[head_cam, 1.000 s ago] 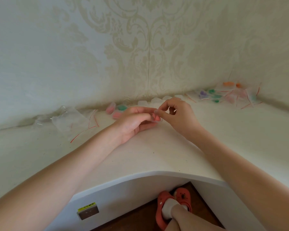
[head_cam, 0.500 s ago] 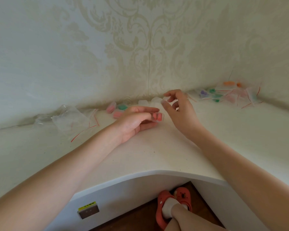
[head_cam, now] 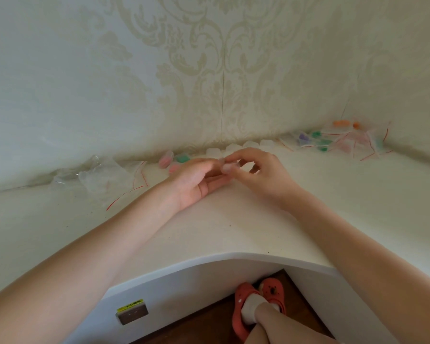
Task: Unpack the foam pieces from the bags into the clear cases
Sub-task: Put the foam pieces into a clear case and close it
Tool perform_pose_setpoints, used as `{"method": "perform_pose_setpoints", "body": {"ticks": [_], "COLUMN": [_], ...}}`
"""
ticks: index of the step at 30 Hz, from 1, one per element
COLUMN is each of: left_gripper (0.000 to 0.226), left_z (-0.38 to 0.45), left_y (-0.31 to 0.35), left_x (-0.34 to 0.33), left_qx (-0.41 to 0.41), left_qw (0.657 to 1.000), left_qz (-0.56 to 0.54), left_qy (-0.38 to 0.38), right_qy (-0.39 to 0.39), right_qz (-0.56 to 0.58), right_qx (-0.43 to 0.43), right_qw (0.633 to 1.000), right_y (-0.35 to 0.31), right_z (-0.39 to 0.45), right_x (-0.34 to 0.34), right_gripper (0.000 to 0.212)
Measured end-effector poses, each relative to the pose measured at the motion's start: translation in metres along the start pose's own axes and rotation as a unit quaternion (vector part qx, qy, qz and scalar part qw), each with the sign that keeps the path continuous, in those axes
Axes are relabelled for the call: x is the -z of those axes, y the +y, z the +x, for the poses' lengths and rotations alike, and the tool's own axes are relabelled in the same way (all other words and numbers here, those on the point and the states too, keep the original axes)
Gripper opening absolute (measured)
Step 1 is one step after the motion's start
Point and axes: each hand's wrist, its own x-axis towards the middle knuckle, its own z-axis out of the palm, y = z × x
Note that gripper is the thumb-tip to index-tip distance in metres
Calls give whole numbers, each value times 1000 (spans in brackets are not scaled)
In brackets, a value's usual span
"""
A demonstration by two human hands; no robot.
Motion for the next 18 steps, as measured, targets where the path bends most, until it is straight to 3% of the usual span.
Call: {"method": "perform_pose_setpoints", "body": {"ticks": [3, 8, 12, 15, 18], "left_gripper": [14, 15, 9, 24, 24], "left_z": [-3, -3, -5, -2, 2], "left_y": [0, 0, 2, 19, 45], "left_x": [0, -2, -3, 7, 28], "left_qx": [-8, -10, -15, -89, -186], "left_qw": [1000, 1000, 999, 991, 944], "left_qz": [22, 20, 27, 58, 166], "left_qy": [-15, -18, -8, 77, 217], "right_qy": [-16, 12, 18, -56, -70], "right_qz": [-84, -74, -99, -157, -174], "right_qx": [53, 45, 45, 29, 13], "right_qw": [995, 996, 994, 986, 982], "right_y": [4, 0, 1, 7, 12], "right_z": [1, 3, 3, 2, 1], "right_x": [-1, 0, -1, -1, 0], "right_gripper": [23, 11, 24, 61, 68]}}
